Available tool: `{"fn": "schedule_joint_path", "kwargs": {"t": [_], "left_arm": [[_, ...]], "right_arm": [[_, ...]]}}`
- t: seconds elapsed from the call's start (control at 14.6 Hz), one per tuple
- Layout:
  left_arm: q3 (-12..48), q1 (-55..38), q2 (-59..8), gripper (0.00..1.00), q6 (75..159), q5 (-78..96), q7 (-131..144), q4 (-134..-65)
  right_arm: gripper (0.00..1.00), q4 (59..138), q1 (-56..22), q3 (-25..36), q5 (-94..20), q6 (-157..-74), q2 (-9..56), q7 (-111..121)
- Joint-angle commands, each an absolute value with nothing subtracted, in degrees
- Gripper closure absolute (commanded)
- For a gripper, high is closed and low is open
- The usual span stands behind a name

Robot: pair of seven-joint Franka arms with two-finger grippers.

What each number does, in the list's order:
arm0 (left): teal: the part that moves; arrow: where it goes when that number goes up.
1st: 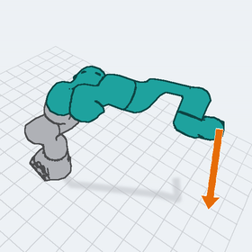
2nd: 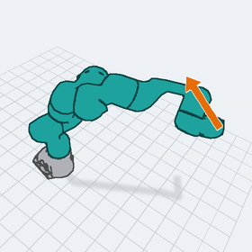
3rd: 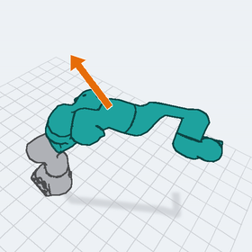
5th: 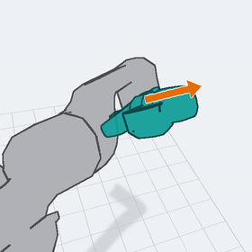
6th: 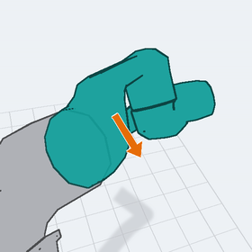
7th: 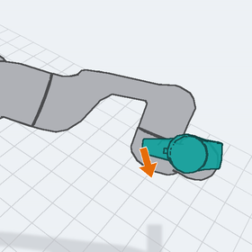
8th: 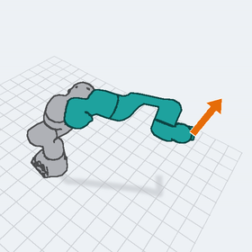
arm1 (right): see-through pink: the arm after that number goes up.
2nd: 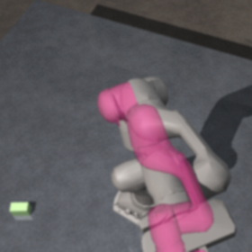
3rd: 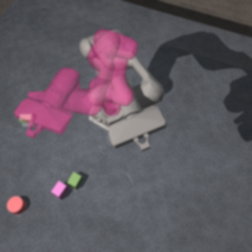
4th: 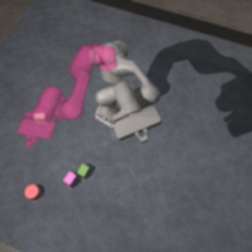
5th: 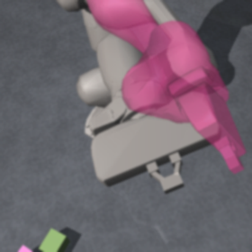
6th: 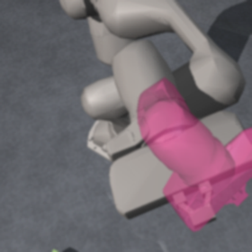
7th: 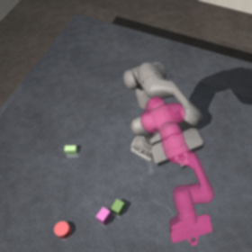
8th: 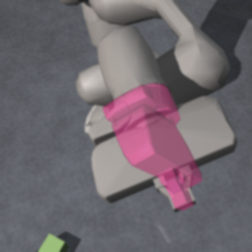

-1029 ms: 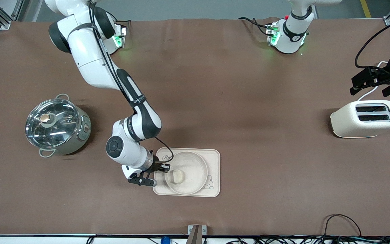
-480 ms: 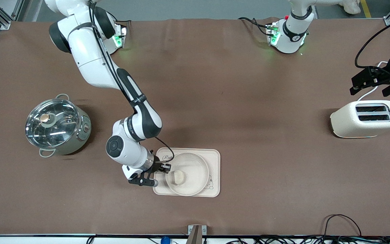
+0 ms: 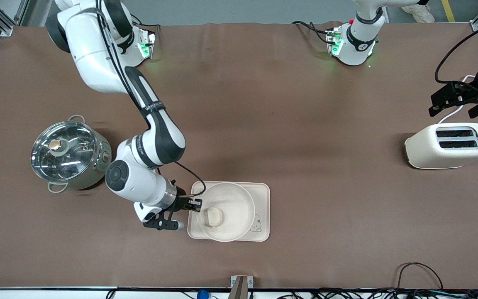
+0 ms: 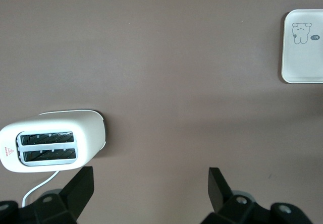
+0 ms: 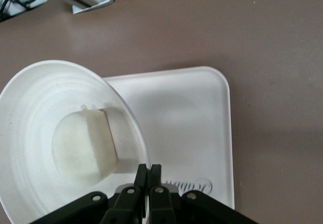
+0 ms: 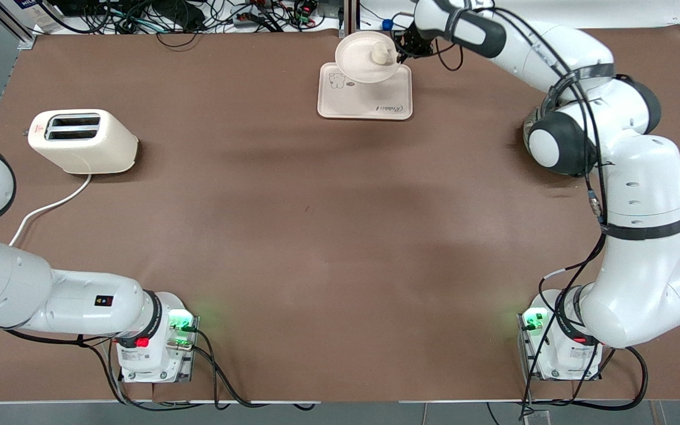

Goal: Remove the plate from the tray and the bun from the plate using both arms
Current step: 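Lift the plate with the bun off the tray with the right gripper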

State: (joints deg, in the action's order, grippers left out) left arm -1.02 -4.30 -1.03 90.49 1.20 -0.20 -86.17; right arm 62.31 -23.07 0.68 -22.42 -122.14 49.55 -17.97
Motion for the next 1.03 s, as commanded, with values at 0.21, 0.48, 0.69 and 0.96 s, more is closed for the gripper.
{"fn": "schedule_joint_path", "kwargs": {"t": [0.21, 0.48, 0.69, 0.96], "left_arm": [[-0.70, -4.04, -1.14, 0.00, 89.47, 0.88, -0.62, -85.34], [-0.70, -4.04, -1.14, 0.00, 89.47, 0.88, -0.62, -85.34], [-0.70, -3.96, -1.14, 0.00, 89.47, 0.88, -0.62, -85.34], [-0.70, -3.96, -1.14, 0.00, 89.47, 0.88, -0.62, -85.34]], "right_arm": [[1.00, 81.77, -24.78, 0.26, -22.68, -114.86, 31.06, -12.31], [1.00, 96.82, -28.82, 0.18, -22.76, -121.44, 23.13, -11.87], [1.00, 102.73, -31.10, 0.09, -22.85, -126.81, 21.97, -11.87], [1.00, 108.10, -33.84, 0.09, -22.94, -134.90, 22.59, -11.69]]}}
